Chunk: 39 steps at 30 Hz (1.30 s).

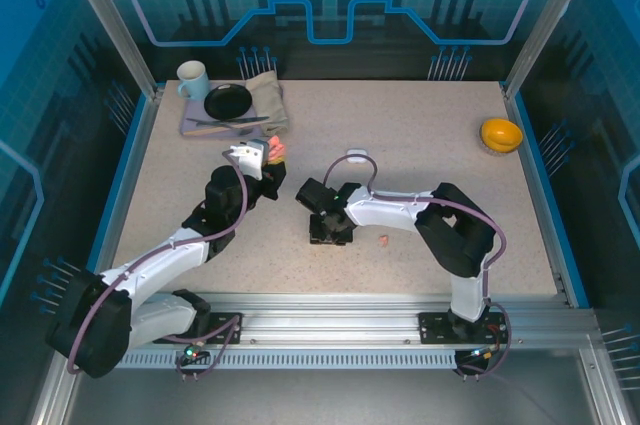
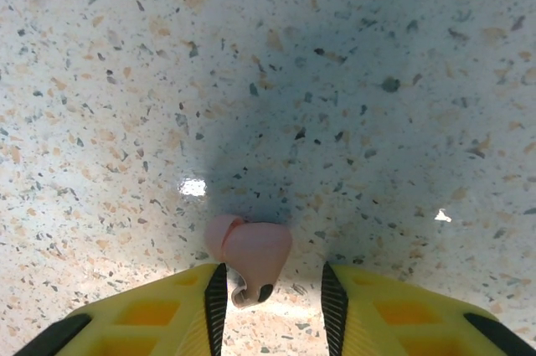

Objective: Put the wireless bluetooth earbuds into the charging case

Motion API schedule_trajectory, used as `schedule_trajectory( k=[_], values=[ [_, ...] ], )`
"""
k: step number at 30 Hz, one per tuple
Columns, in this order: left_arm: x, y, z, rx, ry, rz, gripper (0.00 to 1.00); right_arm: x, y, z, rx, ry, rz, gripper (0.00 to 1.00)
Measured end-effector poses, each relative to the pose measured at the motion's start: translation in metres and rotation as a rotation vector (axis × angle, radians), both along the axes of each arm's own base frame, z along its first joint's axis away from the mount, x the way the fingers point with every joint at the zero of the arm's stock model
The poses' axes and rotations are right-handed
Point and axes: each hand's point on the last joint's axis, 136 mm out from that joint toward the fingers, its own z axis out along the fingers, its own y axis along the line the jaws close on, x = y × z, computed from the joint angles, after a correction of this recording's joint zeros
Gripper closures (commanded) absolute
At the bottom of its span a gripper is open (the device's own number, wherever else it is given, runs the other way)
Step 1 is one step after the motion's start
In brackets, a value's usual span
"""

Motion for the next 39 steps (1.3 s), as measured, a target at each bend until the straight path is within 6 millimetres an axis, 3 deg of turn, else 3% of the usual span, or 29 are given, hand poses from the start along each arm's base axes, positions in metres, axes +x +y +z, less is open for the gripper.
schedule_trajectory(
  k=[6, 28, 39],
  values=[
    [0.0, 0.0, 0.0, 0.0, 0.0, 0.0, 1.0, 0.001, -0.001, -0.001, -0.007, -0.003, -0.017, 0.65],
    [0.0, 0.0, 0.0, 0.0, 0.0, 0.0, 1.0, 0.014, -0.004, 0.002, -0.02, -0.051, -0.047, 0.92],
    [0.001, 0.0, -0.001, 0.001, 0.002, 0.0, 1.0, 0.022, -0.039, 0.023, -0.127, -0.134, -0.046, 0.96]
  ],
)
